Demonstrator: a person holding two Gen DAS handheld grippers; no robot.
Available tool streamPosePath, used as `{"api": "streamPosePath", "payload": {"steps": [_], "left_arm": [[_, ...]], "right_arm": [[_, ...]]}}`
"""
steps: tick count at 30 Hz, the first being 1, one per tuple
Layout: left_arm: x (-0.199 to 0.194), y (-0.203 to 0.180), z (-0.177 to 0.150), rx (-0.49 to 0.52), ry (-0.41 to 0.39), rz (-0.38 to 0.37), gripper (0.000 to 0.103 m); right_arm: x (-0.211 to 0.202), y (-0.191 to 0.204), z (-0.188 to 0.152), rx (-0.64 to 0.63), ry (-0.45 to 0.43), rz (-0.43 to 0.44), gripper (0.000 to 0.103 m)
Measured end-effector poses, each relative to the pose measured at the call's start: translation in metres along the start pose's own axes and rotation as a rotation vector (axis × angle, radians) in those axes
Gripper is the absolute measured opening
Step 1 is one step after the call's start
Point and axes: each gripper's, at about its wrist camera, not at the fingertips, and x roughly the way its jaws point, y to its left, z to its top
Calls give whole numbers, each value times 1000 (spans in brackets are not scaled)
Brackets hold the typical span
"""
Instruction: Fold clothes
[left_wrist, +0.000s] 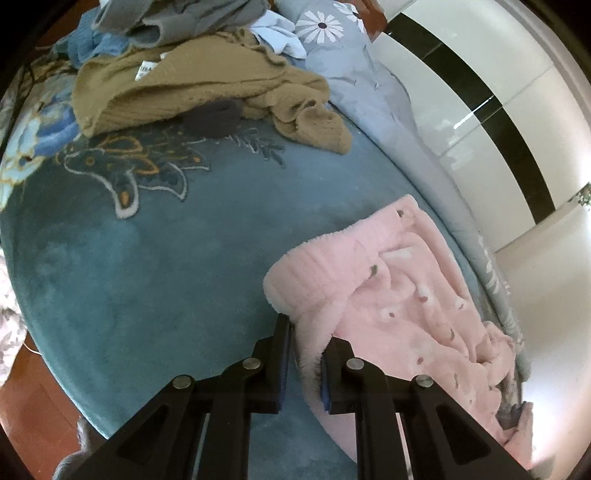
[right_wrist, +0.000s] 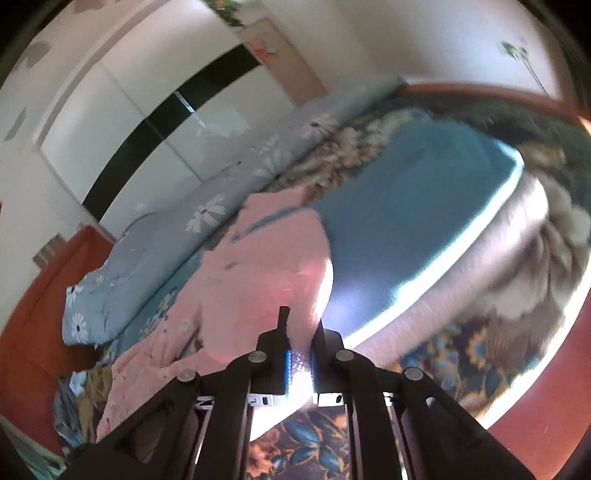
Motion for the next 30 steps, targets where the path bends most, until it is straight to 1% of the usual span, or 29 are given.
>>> {"api": "streamPosePath", "payload": {"steps": [2, 3, 4, 7, 10, 12, 14, 17, 18, 19, 20, 21, 22, 23, 26, 28, 29, 30], "left_arm": [[1, -1, -1, 15, 3, 11, 15], [2, -1, -1, 18, 6, 14, 15], [3, -1, -1, 19, 11, 17, 15], [5, -1, -2, 17, 22, 27, 15], [5, -3, -4, 26, 26, 39, 15], [4, -3, -4, 27, 28, 43, 15], [4, -3, -4, 28, 30, 48, 16], [5, -4, -4, 30, 34, 56, 16], [5, -5, -4, 31, 34, 60, 16], [6, -5, -4, 33, 36, 63, 16], [7, -6, -4, 34, 37, 67, 16], [7, -7, -3, 36, 37, 70, 16], [8, -8, -3, 38, 37, 74, 16], [7, -9, -3, 40, 36, 76, 16], [4, -8, -4, 37, 30, 69, 16], [3, -7, -4, 35, 26, 62, 16], [3, -6, -5, 34, 26, 58, 16], [3, -5, -5, 31, 25, 55, 16]], "right_arm": [[-6, 5, 12, -36, -31, 1, 27], [-8, 5, 19, -47, -42, -2, 39], [-7, 5, 26, -54, -45, -2, 42], [15, 3, 48, -79, -7, -20, 43], [57, -2, 57, -96, 93, -75, 43], [81, -5, 59, -111, 160, -98, 43], [99, -7, 59, -113, 209, -115, 43], [105, -1, 57, -129, 229, -83, 43], [106, 2, 56, -136, 233, -69, 40], [105, 5, 55, -144, 233, -57, 25], [102, 10, 55, -154, 230, -47, 13], [100, 14, 56, -162, 226, -42, 6], [96, 17, 58, -167, 215, -39, 5], [86, 20, 63, -166, 179, -32, 5], [43, 25, 85, -145, 8, -5, 4], [3, 17, 101, -112, -145, -28, 4], [-13, 13, 106, -99, -206, -48, 4], [-22, 7, 109, -91, -233, -74, 5]]}}
